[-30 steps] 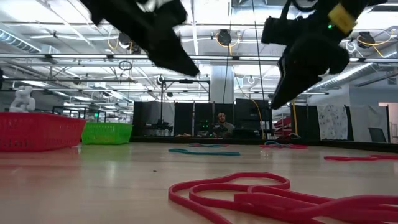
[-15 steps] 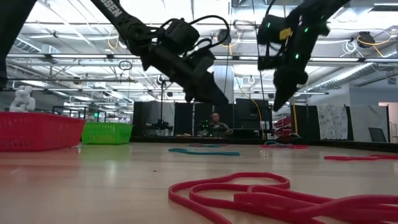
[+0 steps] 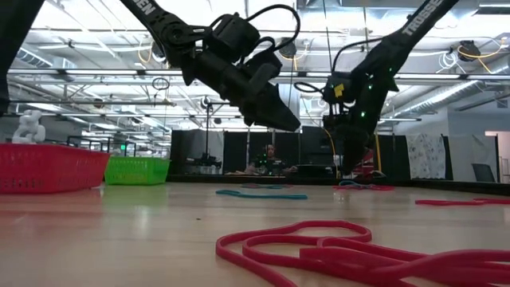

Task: Sort rubber bands into baskets
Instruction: Put the blue rubber band into the red bin

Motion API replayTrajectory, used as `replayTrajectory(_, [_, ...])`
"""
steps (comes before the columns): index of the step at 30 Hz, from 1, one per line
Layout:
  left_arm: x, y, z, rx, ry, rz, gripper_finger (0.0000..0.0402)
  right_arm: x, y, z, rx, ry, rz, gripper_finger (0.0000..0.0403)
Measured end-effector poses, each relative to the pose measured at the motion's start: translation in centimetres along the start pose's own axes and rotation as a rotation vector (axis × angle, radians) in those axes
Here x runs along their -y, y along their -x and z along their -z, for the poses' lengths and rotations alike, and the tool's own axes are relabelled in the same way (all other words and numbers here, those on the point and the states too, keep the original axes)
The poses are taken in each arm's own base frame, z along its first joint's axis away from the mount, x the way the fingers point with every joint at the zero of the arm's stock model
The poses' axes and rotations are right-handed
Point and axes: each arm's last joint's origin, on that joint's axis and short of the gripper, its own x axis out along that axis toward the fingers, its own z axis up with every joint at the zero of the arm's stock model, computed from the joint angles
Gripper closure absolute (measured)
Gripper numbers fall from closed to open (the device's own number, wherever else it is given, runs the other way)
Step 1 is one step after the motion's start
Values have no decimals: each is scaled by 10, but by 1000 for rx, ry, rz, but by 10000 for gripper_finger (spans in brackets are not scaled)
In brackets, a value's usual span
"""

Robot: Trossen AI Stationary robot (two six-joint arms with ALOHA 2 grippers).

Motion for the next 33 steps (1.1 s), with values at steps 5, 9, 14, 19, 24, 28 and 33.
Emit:
replayTrajectory(5, [4, -1, 1, -13, -24, 10, 272, 5, -17, 3, -49, -22, -8, 312])
replayTrajectory(9, [5, -1, 1, -17, -24, 10, 272, 6, -28, 4, -64, -22, -8, 312])
replayTrajectory(14, [5, -1, 1, -17, -26, 10, 272, 6, -27, 3, -52, -20, -7, 319])
replayTrajectory(19, [5, -1, 1, -17, -26, 10, 272, 6, -12, -2, 9, -16, 13, 336])
replayTrajectory(24, [5, -1, 1, -18, -26, 10, 272, 6, 4, -5, 63, -24, 22, 339])
replayTrajectory(28, [5, -1, 1, -18, -24, 10, 272, 9, 3, -3, 49, -40, 24, 339])
replayTrajectory(33, [5, -1, 2, -21, -23, 10, 272, 17, -12, 1, 1, -58, 28, 339])
